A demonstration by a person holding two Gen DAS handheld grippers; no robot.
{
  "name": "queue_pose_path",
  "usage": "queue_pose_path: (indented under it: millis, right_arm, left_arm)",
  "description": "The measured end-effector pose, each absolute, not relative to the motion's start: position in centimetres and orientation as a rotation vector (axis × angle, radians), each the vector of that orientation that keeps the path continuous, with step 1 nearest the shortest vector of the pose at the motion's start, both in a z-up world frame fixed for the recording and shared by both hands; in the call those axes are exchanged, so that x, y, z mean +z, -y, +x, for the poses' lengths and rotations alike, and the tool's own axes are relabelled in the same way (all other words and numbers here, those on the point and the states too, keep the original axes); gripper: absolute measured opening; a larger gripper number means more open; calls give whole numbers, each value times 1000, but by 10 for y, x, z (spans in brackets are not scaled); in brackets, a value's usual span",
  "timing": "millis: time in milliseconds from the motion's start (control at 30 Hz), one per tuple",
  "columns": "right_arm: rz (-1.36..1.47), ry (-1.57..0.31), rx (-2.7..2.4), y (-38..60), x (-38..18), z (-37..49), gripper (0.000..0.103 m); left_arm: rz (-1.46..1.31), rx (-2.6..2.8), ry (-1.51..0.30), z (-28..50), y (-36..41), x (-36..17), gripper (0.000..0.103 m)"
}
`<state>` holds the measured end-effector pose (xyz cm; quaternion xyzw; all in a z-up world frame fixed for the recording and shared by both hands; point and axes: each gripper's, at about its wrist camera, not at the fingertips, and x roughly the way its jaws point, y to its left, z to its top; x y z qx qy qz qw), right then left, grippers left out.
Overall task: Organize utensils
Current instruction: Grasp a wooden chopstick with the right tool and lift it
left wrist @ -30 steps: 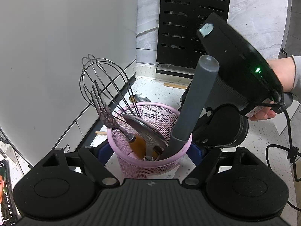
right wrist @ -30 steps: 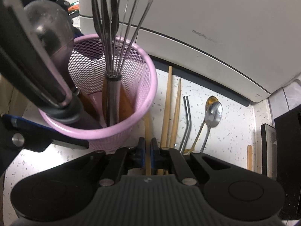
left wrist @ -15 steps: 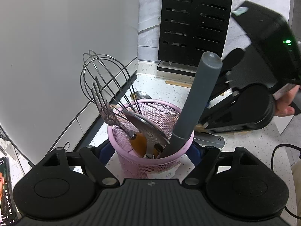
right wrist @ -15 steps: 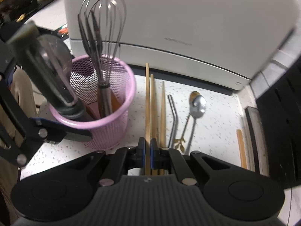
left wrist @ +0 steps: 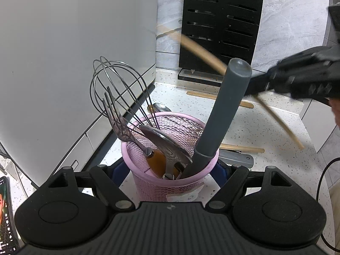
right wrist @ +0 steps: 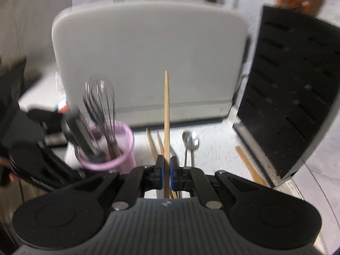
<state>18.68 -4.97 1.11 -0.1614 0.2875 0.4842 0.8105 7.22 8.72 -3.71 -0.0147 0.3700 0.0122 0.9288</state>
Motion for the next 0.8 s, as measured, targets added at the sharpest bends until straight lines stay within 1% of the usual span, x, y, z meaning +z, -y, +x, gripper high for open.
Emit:
queue_pose_path:
  millis: [167,300,633,800]
  right_arm:
    - [-121,-503,1029,69,29,177,2]
    - [23,-433,1040,69,32,173,2]
    - [321,-338,947,65,14,172,2]
    - [364,-303,923,57,4,170,2]
  left_arm:
    - [-30,24,-759,73,-87,-37,92]
    - [-31,23,-760,73,-86,-37,92]
    - [-32,24,-759,72,-86,-36,92]
    - [-31,25,-759,72,-86,-36,92]
